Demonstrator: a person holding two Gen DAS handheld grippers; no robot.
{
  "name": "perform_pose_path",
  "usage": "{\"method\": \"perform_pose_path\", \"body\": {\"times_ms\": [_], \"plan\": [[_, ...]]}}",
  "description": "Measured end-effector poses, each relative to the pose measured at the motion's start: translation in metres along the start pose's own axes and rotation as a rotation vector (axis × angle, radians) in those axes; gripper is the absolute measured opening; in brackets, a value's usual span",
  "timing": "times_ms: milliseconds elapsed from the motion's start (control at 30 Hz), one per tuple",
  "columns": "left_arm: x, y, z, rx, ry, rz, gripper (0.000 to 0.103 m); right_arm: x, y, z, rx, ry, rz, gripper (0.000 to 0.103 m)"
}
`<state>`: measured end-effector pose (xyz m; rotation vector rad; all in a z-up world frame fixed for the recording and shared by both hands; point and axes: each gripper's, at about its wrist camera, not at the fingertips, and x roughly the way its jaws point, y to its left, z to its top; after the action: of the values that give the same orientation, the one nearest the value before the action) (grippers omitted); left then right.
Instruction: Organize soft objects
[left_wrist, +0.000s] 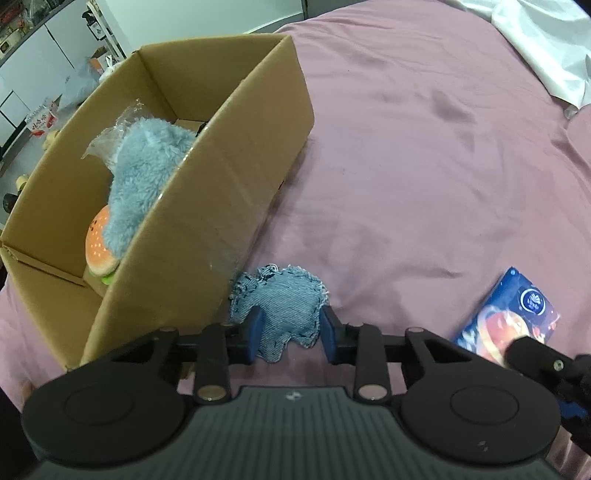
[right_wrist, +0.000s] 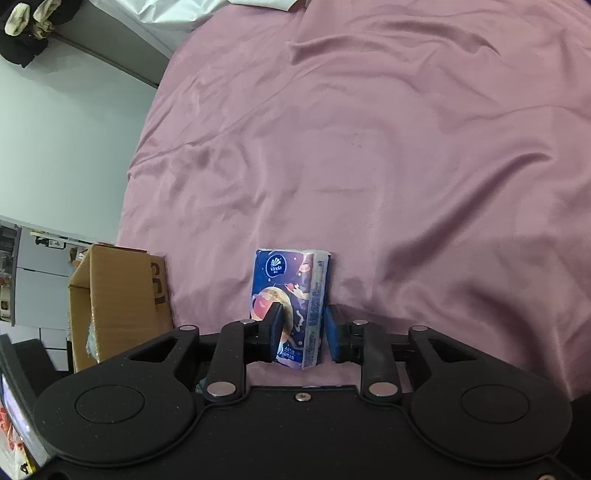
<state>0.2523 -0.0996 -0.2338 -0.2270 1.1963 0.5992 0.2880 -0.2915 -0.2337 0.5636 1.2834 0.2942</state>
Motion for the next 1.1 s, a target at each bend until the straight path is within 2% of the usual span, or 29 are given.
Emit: {"method": "perform_pose_path", "body": {"times_ms": [133,233,267,367,533,600,767,833,900,1000,1100], "plan": [[-0.004,0.008,0.002,-0.03,0.005,-0.027,0.023,0.005,-0.001,0.002,0.011,0.012,0.007,0.037],[-0.008,0.009,0.004,-0.027,-0.003,-0.051,0.013,0.007,-0.002,0.003,0.018,0.016,0.022,0.043],[-0.009,0.01,0.005,-0.026,-0.004,-0.057,0.0,0.008,-0.002,0.003,0.019,0.016,0.023,0.044],[-0.014,0.013,0.007,-0.033,-0.004,-0.075,0.0,0.01,-0.002,0.003,0.016,0.016,0.029,0.044],[-0.02,0.012,0.009,-0.024,-0.011,-0.089,0.0,0.01,-0.002,0.003,0.012,0.017,0.033,0.033],[-0.017,0.008,0.01,0.011,0.022,-0.086,0.0,0.008,-0.003,0.002,0.017,0.016,0.038,0.029],[-0.017,-0.002,0.005,0.061,0.029,-0.038,0.01,0.001,-0.002,-0.001,0.012,0.007,0.04,0.023],[-0.014,-0.003,0.003,0.046,0.039,-0.023,0.023,-0.002,-0.002,-0.001,0.013,0.0,0.037,0.023],[-0.011,-0.001,0.001,0.008,0.038,-0.009,0.047,-0.004,-0.003,-0.002,0.013,-0.003,0.039,0.022],[-0.011,-0.004,-0.002,-0.024,0.011,0.014,0.053,-0.004,-0.003,-0.003,0.011,0.001,0.046,0.022],[-0.009,-0.007,-0.003,-0.058,-0.002,0.057,0.053,-0.004,-0.004,-0.002,0.012,0.006,0.048,0.022]]}}
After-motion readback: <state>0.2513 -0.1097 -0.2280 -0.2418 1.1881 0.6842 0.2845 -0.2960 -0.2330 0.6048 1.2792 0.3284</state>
